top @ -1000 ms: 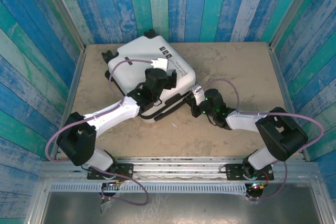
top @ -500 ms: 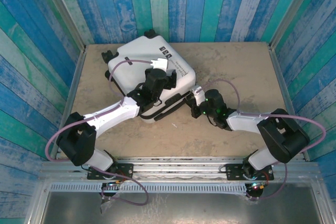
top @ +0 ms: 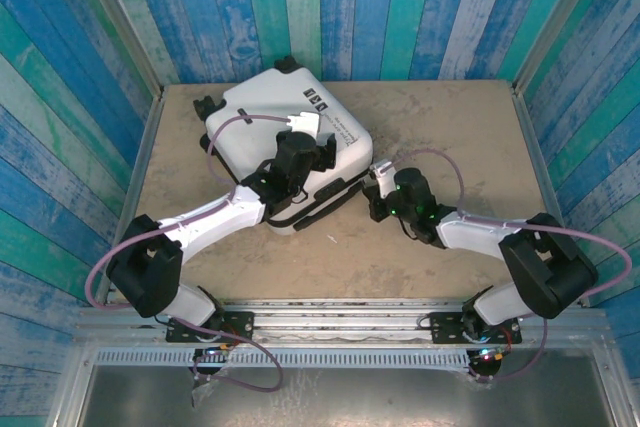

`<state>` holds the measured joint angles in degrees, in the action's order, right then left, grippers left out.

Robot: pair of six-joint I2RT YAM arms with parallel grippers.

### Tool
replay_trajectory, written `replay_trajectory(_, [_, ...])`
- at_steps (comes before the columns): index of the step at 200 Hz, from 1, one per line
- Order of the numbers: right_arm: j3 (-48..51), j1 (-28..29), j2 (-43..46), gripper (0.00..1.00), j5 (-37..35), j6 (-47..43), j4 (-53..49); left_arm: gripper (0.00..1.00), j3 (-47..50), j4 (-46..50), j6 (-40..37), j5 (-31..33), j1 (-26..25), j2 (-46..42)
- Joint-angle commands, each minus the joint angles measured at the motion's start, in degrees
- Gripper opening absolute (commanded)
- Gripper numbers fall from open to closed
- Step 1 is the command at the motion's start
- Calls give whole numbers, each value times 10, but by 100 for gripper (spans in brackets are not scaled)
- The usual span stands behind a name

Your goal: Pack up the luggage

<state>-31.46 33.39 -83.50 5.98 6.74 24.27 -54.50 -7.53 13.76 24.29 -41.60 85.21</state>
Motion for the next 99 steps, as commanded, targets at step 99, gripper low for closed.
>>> replay_trajectory(99, [-37, -70, 9, 0, -111, 106, -18, 90, 94, 223, 78, -75, -5, 53])
